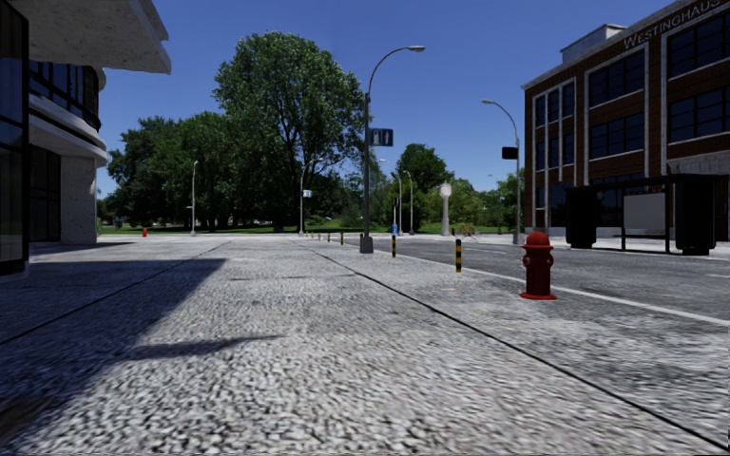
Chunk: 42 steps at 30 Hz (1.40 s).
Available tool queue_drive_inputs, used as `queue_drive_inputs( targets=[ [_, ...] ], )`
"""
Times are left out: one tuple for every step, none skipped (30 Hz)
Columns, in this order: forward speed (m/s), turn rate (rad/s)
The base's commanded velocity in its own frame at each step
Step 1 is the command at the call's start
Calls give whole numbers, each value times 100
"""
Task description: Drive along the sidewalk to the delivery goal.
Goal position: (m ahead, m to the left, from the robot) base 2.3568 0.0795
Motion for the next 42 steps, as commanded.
queue_drive_inputs(
  targets=[
    [180, 0],
    [180, 0],
    [180, 0],
    [180, 0],
    [180, 0],
    [180, 0],
    [180, 0],
    [180, 0],
    [180, 0],
    [180, 0],
    [180, 0],
    [180, 0],
    [180, 0],
    [180, 0],
    [180, 0],
    [180, 0],
    [180, 0],
    [180, 0],
    [180, 0],
    [180, 0],
    [180, 0],
    [180, 0],
    [180, 0],
    [180, 0],
    [180, 0],
    [180, 0],
    [180, 0],
    [180, 0],
    [180, 0],
    [180, 0],
    [180, 0],
    [180, 0],
    [179, 0],
    [0, 0],
    [0, 0],
    [0, 0],
    [0, 0],
    [0, 0],
    [0, 0],
    [0, 0],
    [0, 0],
    [0, 0]
  ],
)
